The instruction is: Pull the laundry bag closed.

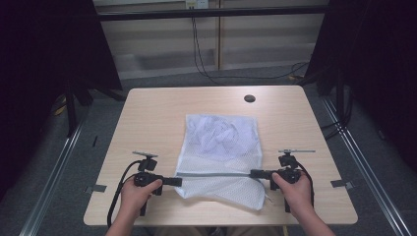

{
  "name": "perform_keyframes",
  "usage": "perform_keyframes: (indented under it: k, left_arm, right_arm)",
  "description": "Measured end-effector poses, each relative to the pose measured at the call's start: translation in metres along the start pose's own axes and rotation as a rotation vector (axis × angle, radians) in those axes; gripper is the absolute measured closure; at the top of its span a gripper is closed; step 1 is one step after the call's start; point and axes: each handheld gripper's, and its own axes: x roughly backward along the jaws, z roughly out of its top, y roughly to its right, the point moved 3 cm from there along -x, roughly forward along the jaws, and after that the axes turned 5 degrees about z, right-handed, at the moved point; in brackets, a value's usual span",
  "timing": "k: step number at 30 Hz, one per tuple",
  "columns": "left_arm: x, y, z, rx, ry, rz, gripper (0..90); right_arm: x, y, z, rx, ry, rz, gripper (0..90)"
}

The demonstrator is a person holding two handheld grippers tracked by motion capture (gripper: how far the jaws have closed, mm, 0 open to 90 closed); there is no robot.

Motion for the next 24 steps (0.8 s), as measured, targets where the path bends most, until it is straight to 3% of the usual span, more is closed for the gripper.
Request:
perform_keyframes:
  k: [4,6,7,19,21,23,24]
  left_arm:
    - [0.000,0.001,0.000,0.020,0.014,0.002,88.6]
    - [0.002,-0.002,0.000,-0.004,0.002,0.005,88.6]
    - [0.002,-0.001,0.000,0.012,0.014,0.008,88.6]
    - [0.003,-0.003,0.000,0.001,0.004,0.008,88.6]
    - [0.003,-0.002,0.000,0.024,0.016,0.003,88.6]
    - [0.004,-0.003,-0.001,0.002,0.006,0.009,88.6]
    - [0.004,-0.002,0.000,0.019,0.016,0.007,88.6]
  right_arm:
    - [0.001,0.000,0.000,0.001,-0.002,-0.009,87.3]
    - [0.002,0.001,0.000,0.003,-0.007,-0.019,87.3]
    - [0.004,0.002,0.000,0.003,-0.004,-0.024,87.3]
    - [0.008,0.005,-0.001,0.001,0.002,-0.037,87.3]
    - [0.010,0.006,-0.001,0.001,0.003,-0.044,87.3]
    - [0.011,0.008,-0.001,-0.005,0.007,-0.040,87.3]
    - [0.012,0.008,-0.002,0.000,0.004,-0.049,87.3]
